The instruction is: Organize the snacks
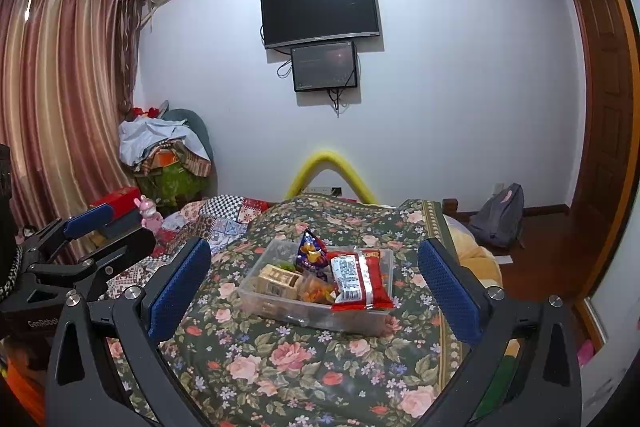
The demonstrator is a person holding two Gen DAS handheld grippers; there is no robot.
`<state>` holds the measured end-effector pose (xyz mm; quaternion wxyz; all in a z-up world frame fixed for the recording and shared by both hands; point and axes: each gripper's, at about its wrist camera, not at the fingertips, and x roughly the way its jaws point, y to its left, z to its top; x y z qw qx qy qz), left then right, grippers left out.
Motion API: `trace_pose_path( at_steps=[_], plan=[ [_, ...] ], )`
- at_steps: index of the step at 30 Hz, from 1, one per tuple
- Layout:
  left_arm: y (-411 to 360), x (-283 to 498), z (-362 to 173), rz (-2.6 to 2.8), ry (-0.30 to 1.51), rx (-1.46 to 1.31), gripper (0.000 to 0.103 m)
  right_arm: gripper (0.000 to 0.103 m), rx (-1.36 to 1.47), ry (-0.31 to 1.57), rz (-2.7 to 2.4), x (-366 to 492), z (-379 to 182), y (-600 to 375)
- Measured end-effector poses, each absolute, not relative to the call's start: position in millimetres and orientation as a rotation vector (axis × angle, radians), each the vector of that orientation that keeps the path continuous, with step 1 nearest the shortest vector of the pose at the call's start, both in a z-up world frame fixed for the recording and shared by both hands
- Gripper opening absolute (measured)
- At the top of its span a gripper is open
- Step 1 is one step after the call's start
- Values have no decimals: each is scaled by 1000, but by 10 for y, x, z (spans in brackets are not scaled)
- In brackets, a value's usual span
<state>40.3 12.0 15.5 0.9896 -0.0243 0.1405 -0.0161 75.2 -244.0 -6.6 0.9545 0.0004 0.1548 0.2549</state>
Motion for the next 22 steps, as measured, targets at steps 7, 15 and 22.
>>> trace_pose_path(
  at_steps=[7, 15, 22],
  plan=[
    [109, 390, 155, -44, 278, -46, 102, 103, 0, 315, 517, 743, -72, -2434],
    [117, 386, 156, -64, 283, -55, 102, 103, 1, 319, 519, 755, -88, -2444],
    [136, 398, 145, -65, 293, -63, 102, 103, 5, 325, 521, 766, -122, -2453]
  ],
)
